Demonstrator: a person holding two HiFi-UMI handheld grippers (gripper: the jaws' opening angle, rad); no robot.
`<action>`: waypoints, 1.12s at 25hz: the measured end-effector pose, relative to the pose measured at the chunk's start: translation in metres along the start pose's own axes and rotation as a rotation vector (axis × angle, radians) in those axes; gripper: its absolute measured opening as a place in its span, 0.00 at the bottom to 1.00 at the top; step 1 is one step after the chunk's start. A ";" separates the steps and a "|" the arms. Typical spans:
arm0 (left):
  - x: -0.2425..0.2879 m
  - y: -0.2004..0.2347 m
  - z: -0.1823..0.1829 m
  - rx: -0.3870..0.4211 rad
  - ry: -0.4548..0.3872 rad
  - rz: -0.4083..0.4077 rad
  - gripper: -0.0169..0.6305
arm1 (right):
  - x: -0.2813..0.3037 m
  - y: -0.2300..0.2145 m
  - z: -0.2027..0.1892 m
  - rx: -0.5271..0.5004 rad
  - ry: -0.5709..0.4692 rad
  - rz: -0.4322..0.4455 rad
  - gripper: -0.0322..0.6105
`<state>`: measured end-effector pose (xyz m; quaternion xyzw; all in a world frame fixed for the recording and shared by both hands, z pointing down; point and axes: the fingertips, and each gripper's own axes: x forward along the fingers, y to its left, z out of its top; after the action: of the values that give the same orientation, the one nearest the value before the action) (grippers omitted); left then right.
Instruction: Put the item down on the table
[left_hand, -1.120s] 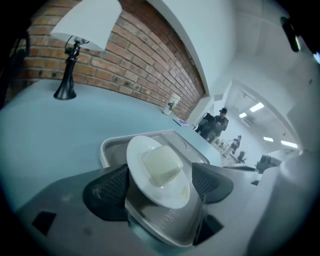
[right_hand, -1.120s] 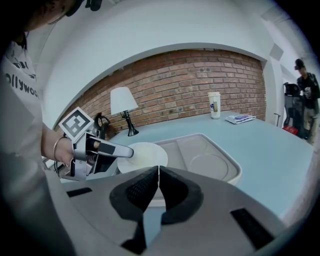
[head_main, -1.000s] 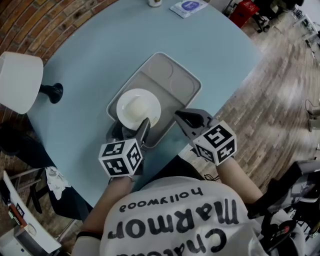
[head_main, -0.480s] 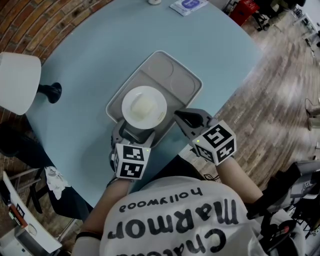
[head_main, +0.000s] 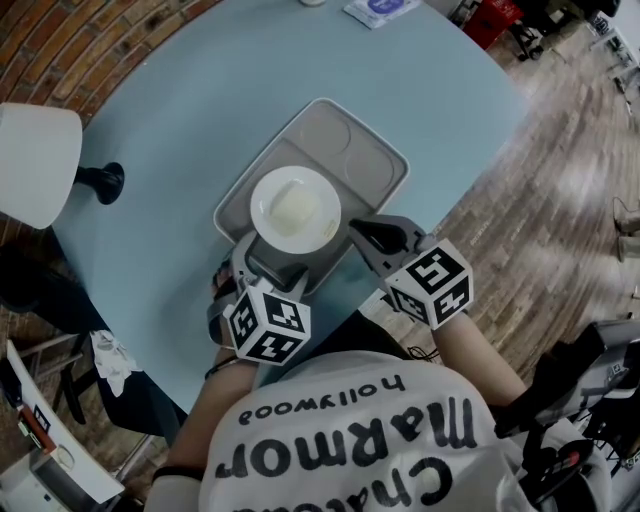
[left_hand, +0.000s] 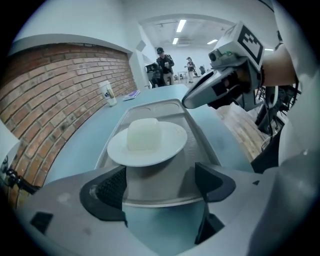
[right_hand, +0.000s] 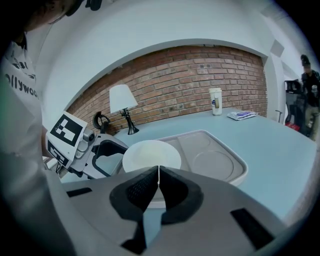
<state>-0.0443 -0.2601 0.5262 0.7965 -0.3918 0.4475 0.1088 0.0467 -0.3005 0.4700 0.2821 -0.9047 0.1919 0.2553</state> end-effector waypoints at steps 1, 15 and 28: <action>-0.001 -0.002 0.000 0.019 0.015 -0.016 0.65 | 0.000 0.000 0.000 0.000 0.000 0.002 0.07; -0.006 0.002 -0.011 -0.242 0.036 -0.211 0.65 | 0.003 -0.004 -0.002 0.010 0.006 0.001 0.07; -0.080 0.014 0.076 -0.182 -0.623 -0.143 0.56 | -0.018 0.013 0.037 -0.012 -0.118 0.040 0.07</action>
<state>-0.0305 -0.2670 0.4159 0.9076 -0.3874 0.1369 0.0856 0.0389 -0.3013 0.4277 0.2733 -0.9247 0.1744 0.1994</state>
